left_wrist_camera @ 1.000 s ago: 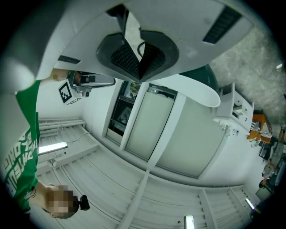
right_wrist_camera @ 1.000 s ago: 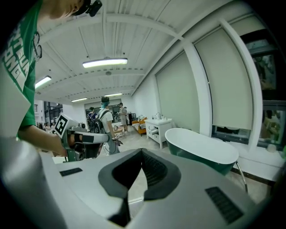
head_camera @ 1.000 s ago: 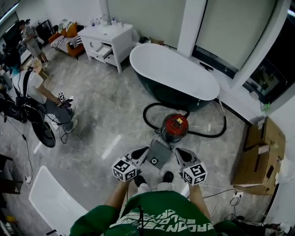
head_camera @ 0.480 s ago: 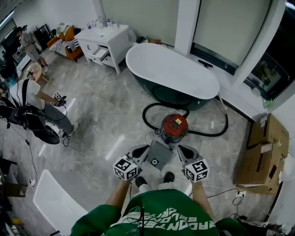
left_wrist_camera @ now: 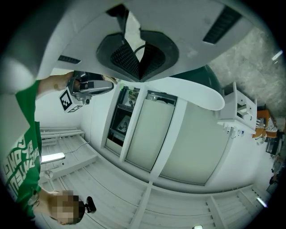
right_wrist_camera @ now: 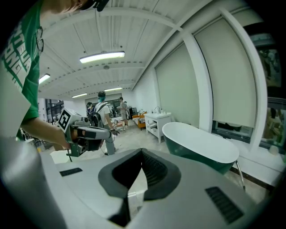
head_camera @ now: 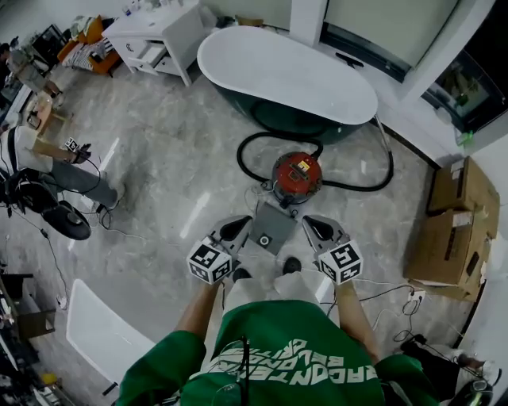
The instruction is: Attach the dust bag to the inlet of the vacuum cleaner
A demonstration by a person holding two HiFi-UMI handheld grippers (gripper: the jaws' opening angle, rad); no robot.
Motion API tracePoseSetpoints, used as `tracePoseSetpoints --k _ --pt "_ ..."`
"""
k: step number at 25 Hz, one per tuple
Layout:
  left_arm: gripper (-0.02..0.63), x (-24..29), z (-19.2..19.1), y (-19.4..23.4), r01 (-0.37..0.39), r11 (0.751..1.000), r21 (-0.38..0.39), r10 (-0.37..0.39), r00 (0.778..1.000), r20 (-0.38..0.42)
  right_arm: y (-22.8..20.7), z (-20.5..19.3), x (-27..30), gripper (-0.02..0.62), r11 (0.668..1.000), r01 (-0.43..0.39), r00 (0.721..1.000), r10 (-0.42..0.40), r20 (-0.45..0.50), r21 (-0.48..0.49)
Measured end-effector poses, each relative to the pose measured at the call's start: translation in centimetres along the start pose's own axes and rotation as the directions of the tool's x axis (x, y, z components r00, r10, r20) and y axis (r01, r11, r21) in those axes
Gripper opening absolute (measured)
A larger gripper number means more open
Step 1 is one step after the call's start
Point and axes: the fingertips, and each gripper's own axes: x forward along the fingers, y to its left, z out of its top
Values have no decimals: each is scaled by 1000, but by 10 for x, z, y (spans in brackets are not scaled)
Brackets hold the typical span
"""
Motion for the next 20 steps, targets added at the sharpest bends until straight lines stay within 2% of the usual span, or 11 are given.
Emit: tracePoseSetpoints --k 6,12,20 --pt "4 20 -27 24 16 1000 18 -16 1000 -12 -15 -23 29 9 1000 3 1000 -3 -9 -13" --pt "5 30 -67 53 -7 1000 10 6 1000 5 -12 -61 69 9 1000 -12 1000 12 -15 -7" --pt "4 64 -146 112 1 1000 15 -1 1000 -5 -24 -125 152 9 995 -73 997 71 -29 -64"
